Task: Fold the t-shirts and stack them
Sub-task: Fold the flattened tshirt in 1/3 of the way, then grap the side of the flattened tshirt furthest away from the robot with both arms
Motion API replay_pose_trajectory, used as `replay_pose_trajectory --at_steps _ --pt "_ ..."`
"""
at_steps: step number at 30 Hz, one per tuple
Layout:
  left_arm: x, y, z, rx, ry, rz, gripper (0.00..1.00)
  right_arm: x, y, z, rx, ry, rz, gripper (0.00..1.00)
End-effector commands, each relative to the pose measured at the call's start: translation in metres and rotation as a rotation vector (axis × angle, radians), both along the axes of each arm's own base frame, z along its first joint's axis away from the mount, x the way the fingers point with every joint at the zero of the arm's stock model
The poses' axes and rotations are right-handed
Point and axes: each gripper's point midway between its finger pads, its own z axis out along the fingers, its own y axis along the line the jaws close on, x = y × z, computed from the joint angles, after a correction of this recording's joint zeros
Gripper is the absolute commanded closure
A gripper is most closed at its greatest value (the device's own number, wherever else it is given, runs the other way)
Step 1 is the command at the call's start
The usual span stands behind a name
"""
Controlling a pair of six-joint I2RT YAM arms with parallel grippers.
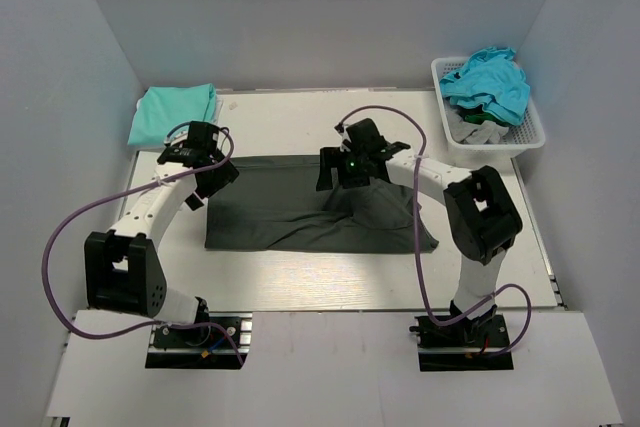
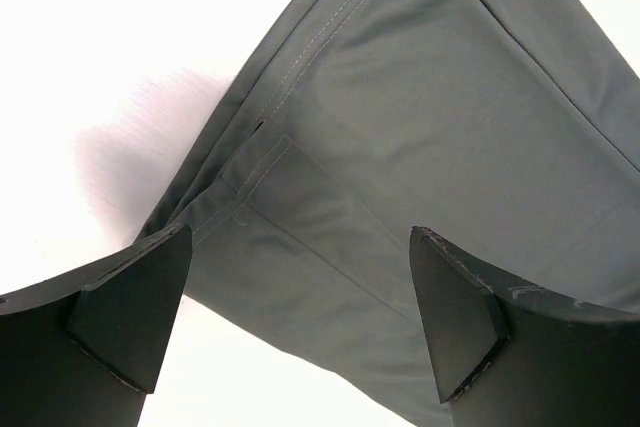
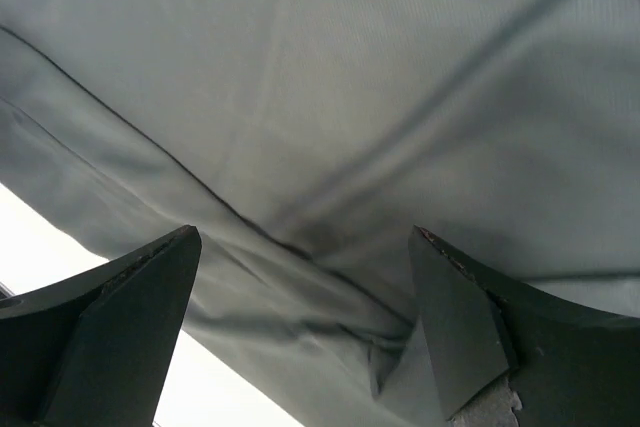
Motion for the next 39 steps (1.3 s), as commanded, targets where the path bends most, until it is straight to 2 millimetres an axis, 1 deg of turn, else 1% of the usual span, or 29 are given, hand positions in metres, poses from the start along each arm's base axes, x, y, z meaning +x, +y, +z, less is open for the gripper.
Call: replay_pose_trajectory --at_steps 1,5,6,8,9,10,11,12,13,15,17,18,19,20,21,23,24,25,26,28,29,31,32,33,34,35,37,38,39 --pt "-0.003 0.004 0.015 0.001 -0.048 0.023 0.00 0.019 0.016 0.026 0.045 -0.081 0.021 0.10" --pt "-0.003 0.004 0.013 0.003 -0.039 0.023 0.00 0.026 0.004 0.034 0.008 -0.125 -0.018 0.10" --pt "0.001 0.004 0.013 0.003 -0.037 0.022 0.00 0.029 -0.005 0.034 -0.027 -0.146 -0.047 0.10" --pt "0.014 0.005 0.019 -0.001 -0.061 0.032 0.00 0.043 -0.030 0.038 -0.125 -0.197 -0.142 0.10" --pt "0.024 0.004 0.025 -0.004 -0.085 0.032 0.00 0.048 -0.035 0.041 -0.145 -0.209 -0.161 0.10" --pt "0.033 0.002 0.020 -0.004 -0.081 0.032 0.00 0.061 -0.051 0.050 -0.185 -0.252 -0.231 0.10" --pt "0.038 0.002 0.019 -0.003 -0.076 0.032 0.00 0.061 -0.059 0.049 -0.215 -0.243 -0.252 0.10" --pt "0.050 0.000 0.026 -0.006 -0.096 0.032 0.00 0.072 -0.069 0.054 -0.236 -0.259 -0.305 0.10" --pt "0.055 0.006 0.014 0.008 -0.058 0.061 0.00 0.079 -0.077 0.058 -0.260 -0.266 -0.342 0.10" --pt "0.071 0.009 0.014 0.016 -0.062 0.075 0.00 0.097 -0.091 0.065 -0.279 -0.277 -0.392 0.10" --pt "0.087 0.019 0.005 0.027 -0.049 0.103 0.00 0.106 -0.113 0.045 -0.350 -0.219 -0.421 0.10" --pt "0.092 0.018 0.002 0.028 -0.043 0.103 0.00 0.119 -0.113 0.062 -0.344 -0.249 -0.431 0.10" --pt "0.096 0.026 -0.003 0.040 -0.035 0.122 0.00 0.123 -0.119 0.053 -0.383 -0.240 -0.431 0.10" --pt "0.104 0.030 -0.002 0.044 -0.039 0.126 0.00 0.128 -0.124 0.054 -0.398 -0.244 -0.428 0.10" --pt "0.109 0.030 -0.017 0.049 -0.005 0.125 0.00 0.135 -0.126 0.050 -0.437 -0.250 -0.392 0.10" --pt "0.123 0.035 -0.021 0.053 -0.003 0.128 0.00 0.152 -0.126 0.055 -0.479 -0.292 -0.361 0.10" --pt "0.126 0.036 -0.037 0.045 0.033 0.121 0.00 0.159 -0.127 0.050 -0.496 -0.284 -0.363 0.10" --pt "0.131 0.036 -0.041 0.044 0.032 0.121 0.02 0.169 -0.128 0.049 -0.502 -0.291 -0.380 0.11" --pt "0.139 0.038 -0.040 0.033 0.024 0.117 0.04 0.174 -0.131 0.034 -0.525 -0.269 -0.385 0.13" --pt "0.151 0.035 -0.042 0.022 0.013 0.113 0.06 0.191 -0.129 0.040 -0.502 -0.297 -0.405 0.14" --pt "0.152 0.036 -0.052 0.028 0.033 0.104 0.08 0.196 -0.123 0.035 -0.481 -0.304 -0.380 0.17" --pt "0.157 0.036 -0.056 0.028 0.029 0.104 0.10 0.215 -0.113 0.042 -0.425 -0.366 -0.349 0.18" --pt "0.160 0.036 -0.060 0.032 0.036 0.097 0.12 0.218 -0.109 0.030 -0.422 -0.363 -0.294 0.20" --pt "0.164 0.038 -0.056 0.041 0.017 0.102 0.12 0.226 -0.104 0.030 -0.405 -0.395 -0.281 0.20" --pt "0.164 0.038 -0.063 0.043 0.032 0.102 0.14 0.229 -0.101 0.028 -0.405 -0.409 -0.250 0.20" --pt "0.167 0.038 -0.062 0.046 0.021 0.094 0.14 0.230 -0.098 0.012 -0.419 -0.397 -0.209 0.24" --pt "0.169 0.038 -0.073 0.051 0.035 0.086 0.17 0.237 -0.098 0.009 -0.428 -0.407 -0.209 0.27" --pt "0.169 0.038 -0.073 0.051 0.035 0.086 0.17 0.239 -0.100 0.007 -0.428 -0.404 -0.215 0.38" --pt "0.171 0.038 -0.076 0.055 0.041 0.078 0.18 0.240 -0.100 0.003 -0.431 -0.403 -0.214 0.41"
